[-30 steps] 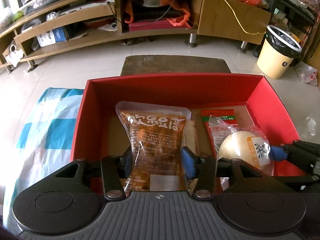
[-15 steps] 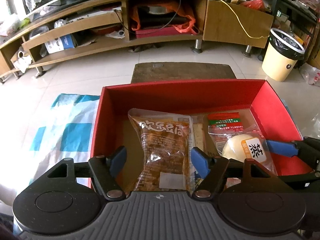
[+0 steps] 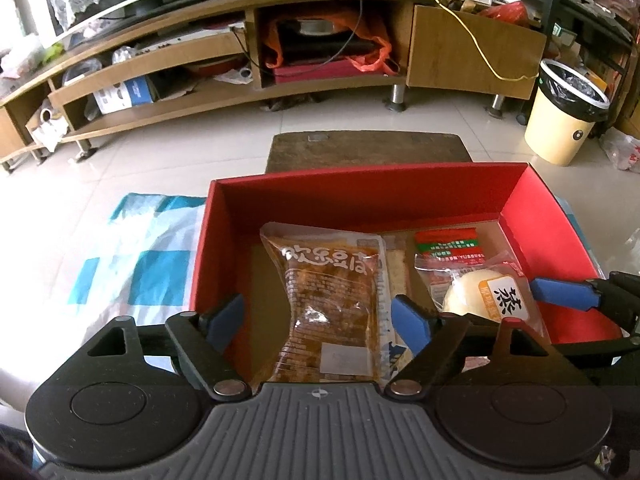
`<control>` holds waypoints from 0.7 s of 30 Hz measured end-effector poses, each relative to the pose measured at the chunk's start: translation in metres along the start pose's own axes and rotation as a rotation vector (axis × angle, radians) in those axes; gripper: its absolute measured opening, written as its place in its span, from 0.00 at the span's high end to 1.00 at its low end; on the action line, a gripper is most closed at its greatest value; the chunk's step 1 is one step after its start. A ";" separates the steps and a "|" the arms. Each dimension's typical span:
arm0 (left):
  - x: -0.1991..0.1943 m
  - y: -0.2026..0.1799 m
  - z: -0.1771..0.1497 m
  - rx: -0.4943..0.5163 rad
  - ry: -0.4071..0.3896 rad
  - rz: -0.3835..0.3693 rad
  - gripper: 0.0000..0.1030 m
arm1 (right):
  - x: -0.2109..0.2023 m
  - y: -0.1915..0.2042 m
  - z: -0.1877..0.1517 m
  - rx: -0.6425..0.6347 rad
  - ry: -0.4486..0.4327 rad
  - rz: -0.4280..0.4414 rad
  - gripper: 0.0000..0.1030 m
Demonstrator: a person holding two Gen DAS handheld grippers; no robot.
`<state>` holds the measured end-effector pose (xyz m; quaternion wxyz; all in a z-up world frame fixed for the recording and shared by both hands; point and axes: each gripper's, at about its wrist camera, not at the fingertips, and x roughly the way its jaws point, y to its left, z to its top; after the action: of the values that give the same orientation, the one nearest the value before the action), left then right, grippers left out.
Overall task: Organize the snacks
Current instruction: 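Open the left tool releasing the pastry bag while right tool releases the bun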
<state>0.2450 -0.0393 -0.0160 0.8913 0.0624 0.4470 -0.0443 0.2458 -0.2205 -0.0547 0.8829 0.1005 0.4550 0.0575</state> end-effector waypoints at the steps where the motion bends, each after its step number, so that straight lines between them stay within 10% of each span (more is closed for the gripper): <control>1: -0.001 0.001 0.000 -0.004 -0.001 0.001 0.17 | 0.000 0.000 0.000 0.001 0.001 -0.001 0.31; 21: -0.025 0.010 -0.008 -0.026 -0.018 -0.003 0.15 | -0.017 0.000 -0.005 -0.007 -0.005 0.007 0.30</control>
<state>0.2253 -0.0273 -0.0003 0.8958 0.0497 0.4398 -0.0406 0.2320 -0.2228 -0.0441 0.8841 0.0991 0.4524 0.0621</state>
